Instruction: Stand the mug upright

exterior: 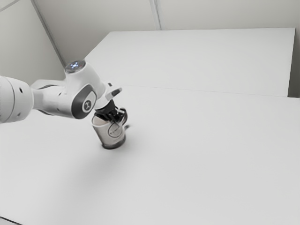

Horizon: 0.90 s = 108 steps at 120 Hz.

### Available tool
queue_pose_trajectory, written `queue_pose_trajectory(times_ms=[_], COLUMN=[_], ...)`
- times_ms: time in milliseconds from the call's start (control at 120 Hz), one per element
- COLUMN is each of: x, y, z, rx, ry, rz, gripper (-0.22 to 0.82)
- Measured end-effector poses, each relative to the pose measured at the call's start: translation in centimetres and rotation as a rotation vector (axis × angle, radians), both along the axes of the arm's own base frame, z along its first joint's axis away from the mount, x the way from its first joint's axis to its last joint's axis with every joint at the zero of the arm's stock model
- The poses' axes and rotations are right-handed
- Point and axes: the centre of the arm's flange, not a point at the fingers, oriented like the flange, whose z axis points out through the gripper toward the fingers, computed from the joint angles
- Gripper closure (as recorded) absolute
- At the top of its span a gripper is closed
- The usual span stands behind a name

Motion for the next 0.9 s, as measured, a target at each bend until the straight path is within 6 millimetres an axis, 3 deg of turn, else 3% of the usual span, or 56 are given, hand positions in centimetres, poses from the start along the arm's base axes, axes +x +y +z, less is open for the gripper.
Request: queue_pose_trajectory(times_ms=[183,333,492,558,900], x=[0.3,0.2,0.2,1.1,3.7], y=[-0.4,-1.2,-0.9,-0.8,-0.8], z=[-1.6,-0.7,2.5,5.2,16.2], rx=[-0.008,-0.012,-0.015,-0.016,0.07], ry=[0.015,0.003,-0.026,-0.045,0.025], rz=[0.024,0.017,0.027,0.031,0.007], gripper=[0.77,0.43,0.21,0.15,0.03])
